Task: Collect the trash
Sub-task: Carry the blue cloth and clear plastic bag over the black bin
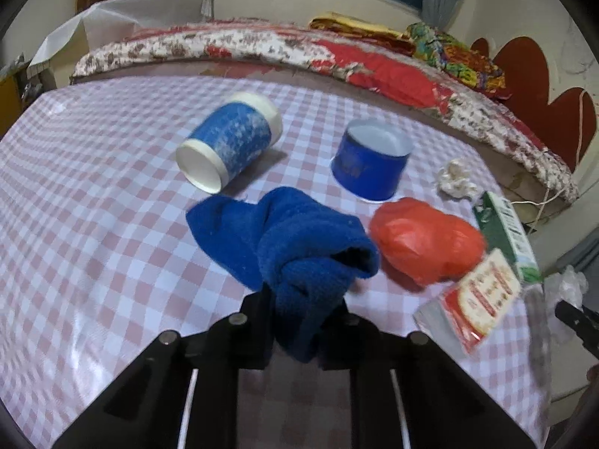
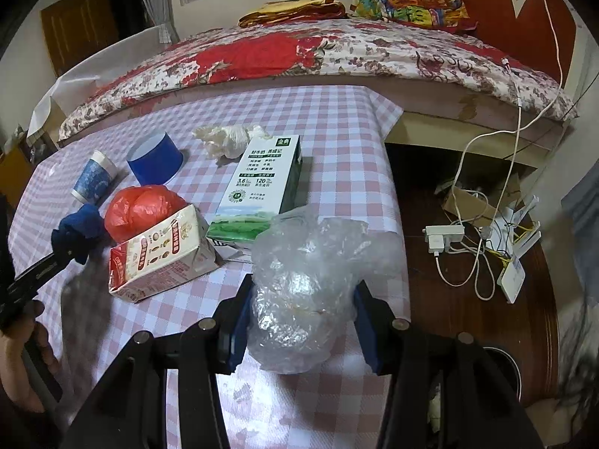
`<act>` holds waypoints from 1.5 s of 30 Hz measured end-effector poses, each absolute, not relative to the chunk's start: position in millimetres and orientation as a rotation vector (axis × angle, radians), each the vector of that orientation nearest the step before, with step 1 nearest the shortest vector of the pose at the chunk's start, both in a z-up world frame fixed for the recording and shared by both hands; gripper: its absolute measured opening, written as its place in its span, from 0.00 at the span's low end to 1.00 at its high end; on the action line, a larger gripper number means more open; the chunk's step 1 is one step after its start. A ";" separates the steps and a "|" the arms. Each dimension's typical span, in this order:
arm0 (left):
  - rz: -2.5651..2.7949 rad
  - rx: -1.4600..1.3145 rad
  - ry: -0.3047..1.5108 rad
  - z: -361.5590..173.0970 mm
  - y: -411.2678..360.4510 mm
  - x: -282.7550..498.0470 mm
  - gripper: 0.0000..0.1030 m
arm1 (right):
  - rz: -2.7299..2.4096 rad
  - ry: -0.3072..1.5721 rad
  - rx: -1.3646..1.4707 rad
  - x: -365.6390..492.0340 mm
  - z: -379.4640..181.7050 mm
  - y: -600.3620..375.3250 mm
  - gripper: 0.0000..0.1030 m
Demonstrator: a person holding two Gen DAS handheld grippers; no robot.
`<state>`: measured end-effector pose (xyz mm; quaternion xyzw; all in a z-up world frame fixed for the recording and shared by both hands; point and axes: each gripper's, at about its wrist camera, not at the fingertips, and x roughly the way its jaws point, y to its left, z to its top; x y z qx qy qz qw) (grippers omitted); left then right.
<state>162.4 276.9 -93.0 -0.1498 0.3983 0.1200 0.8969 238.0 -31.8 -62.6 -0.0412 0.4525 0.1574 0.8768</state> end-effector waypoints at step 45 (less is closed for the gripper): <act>-0.235 -0.035 0.785 -31.2 18.2 124.0 0.16 | 0.110 0.874 0.034 138.2 -30.4 -234.4 0.49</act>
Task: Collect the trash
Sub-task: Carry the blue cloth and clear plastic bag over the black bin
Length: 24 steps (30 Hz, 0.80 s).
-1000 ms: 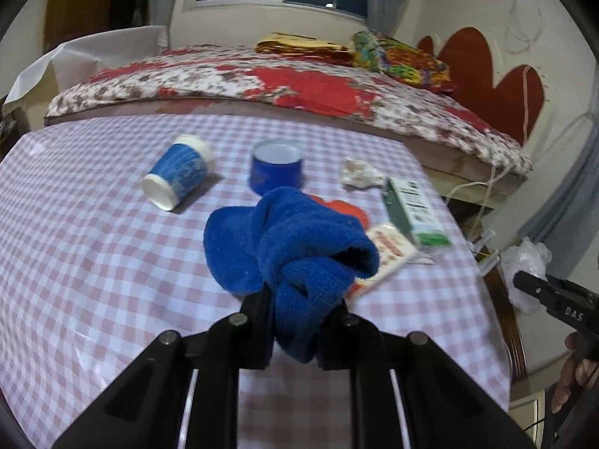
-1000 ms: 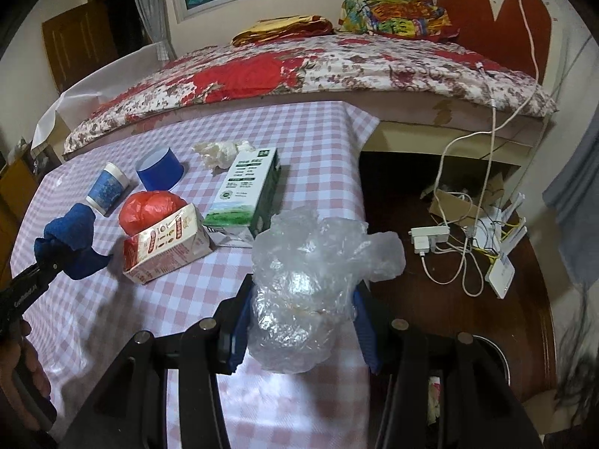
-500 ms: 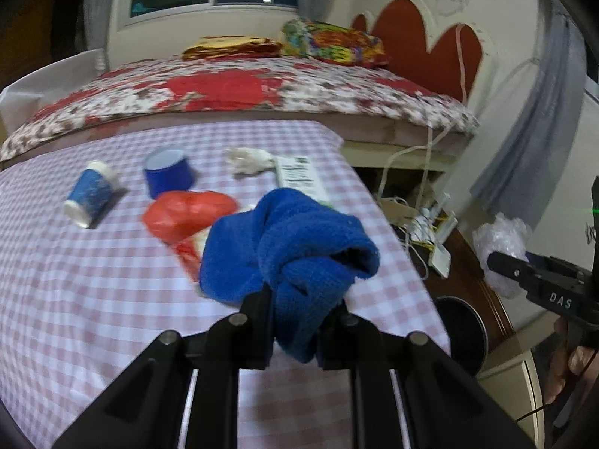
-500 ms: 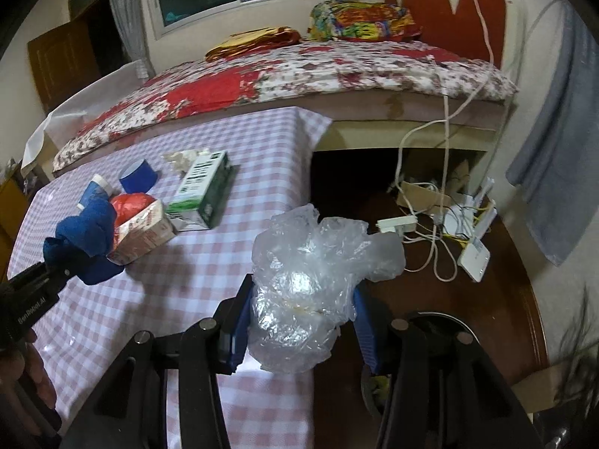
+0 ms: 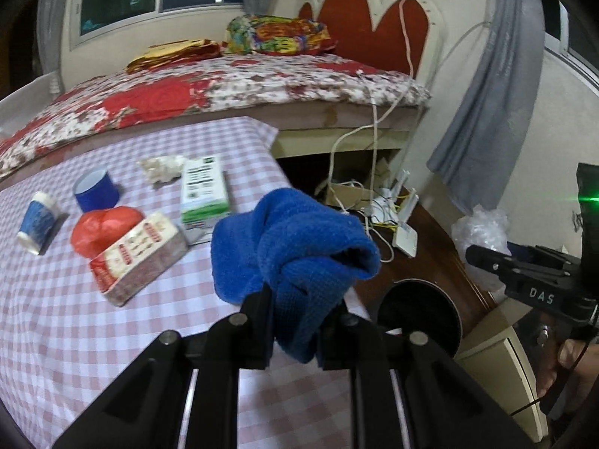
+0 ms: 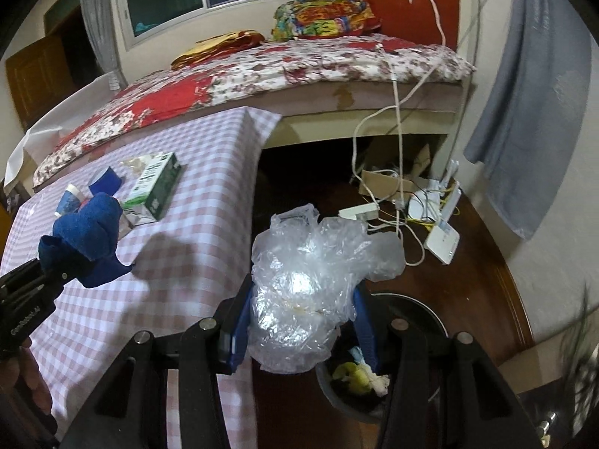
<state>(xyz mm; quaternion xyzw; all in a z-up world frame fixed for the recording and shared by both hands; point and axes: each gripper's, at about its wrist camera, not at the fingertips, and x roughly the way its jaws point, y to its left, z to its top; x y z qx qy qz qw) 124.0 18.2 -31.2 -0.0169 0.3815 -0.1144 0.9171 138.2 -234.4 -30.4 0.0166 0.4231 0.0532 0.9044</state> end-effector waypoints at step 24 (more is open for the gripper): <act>-0.453 0.089 0.898 -64.6 -113.2 120.5 0.16 | 0.009 0.943 0.119 106.5 -77.6 -332.8 0.49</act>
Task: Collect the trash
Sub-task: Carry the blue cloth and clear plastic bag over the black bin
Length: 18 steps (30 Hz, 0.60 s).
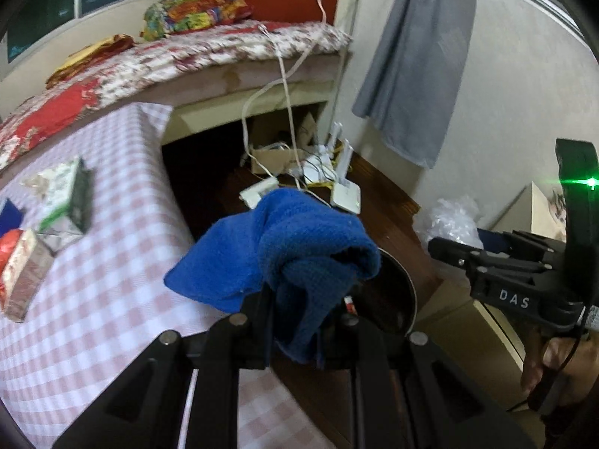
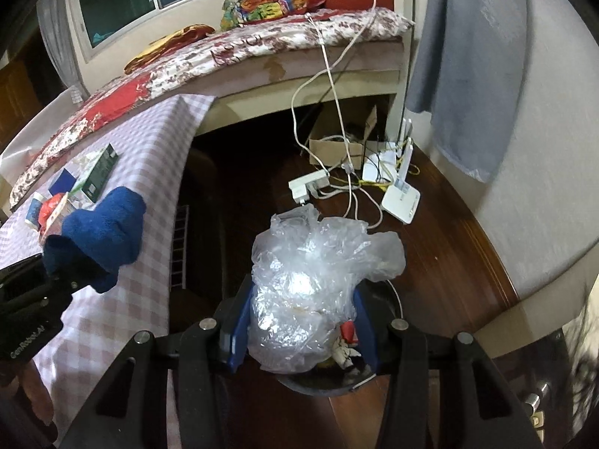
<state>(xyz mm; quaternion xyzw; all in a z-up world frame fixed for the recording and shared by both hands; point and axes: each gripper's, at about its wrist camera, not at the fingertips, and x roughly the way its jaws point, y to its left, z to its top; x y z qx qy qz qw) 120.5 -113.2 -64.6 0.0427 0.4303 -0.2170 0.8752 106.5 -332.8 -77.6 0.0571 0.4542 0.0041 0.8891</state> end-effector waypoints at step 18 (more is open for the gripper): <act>-0.562 0.100 1.177 -143.4 -180.8 148.9 0.17 | 0.022 1.092 0.118 109.9 -170.3 -376.5 0.49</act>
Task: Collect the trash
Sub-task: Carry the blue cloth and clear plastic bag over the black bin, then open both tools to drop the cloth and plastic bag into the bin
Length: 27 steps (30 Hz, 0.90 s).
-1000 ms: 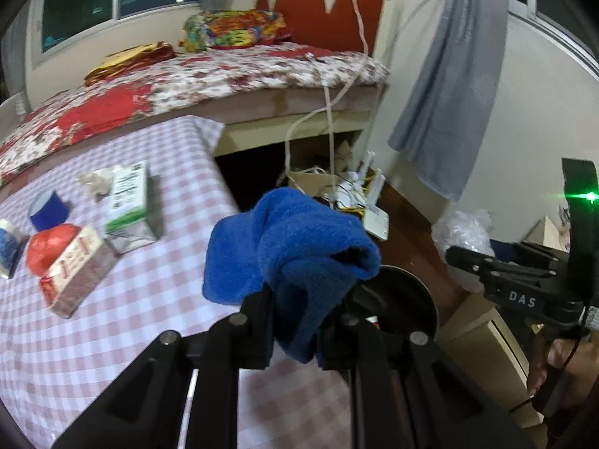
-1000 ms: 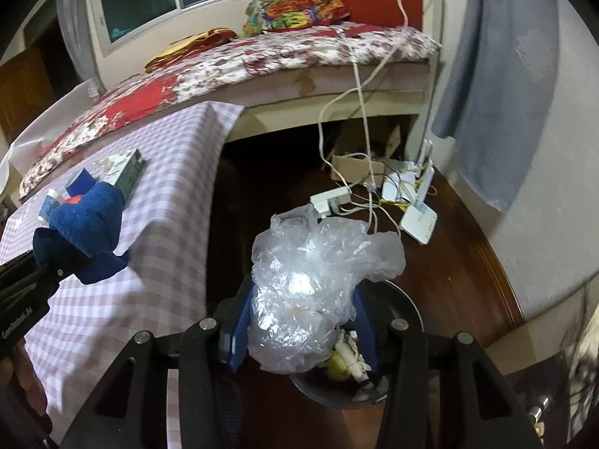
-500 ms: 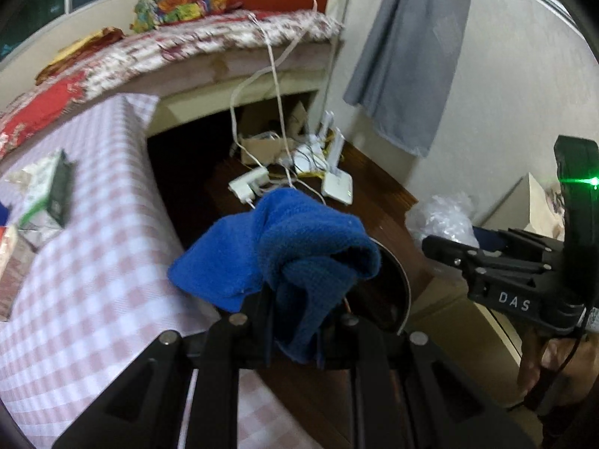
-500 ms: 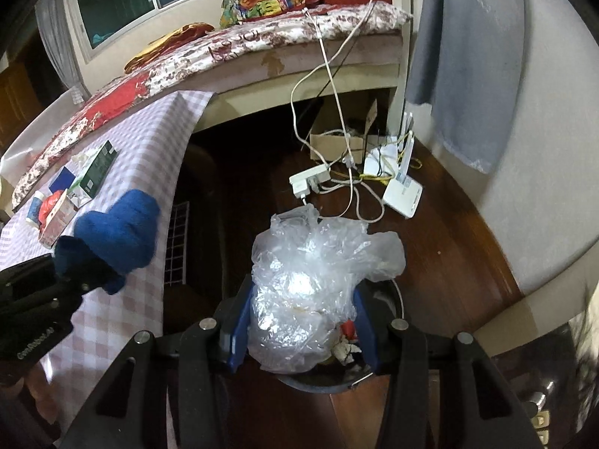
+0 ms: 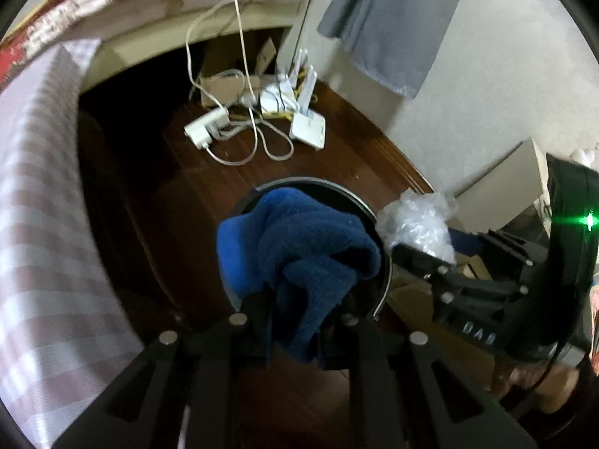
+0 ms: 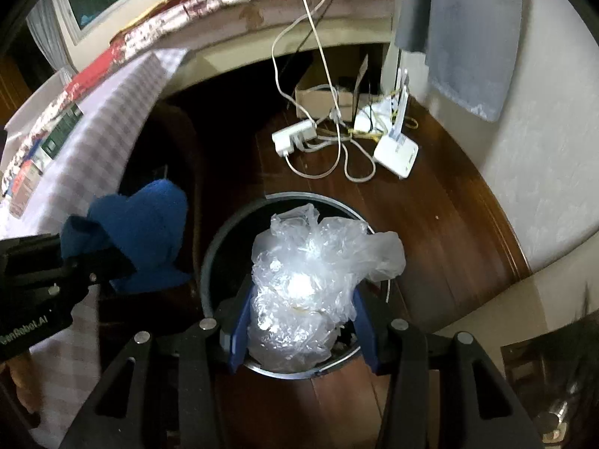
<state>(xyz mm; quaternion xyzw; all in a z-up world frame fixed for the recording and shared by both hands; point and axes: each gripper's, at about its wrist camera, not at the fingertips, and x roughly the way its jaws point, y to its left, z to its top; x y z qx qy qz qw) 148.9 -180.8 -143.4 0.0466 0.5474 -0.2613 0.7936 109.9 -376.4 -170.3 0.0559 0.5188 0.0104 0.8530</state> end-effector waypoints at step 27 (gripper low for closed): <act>-0.446 0.263 1.211 -154.1 -198.6 136.4 0.69 | -0.178 1.171 0.111 88.3 -169.6 -404.5 0.85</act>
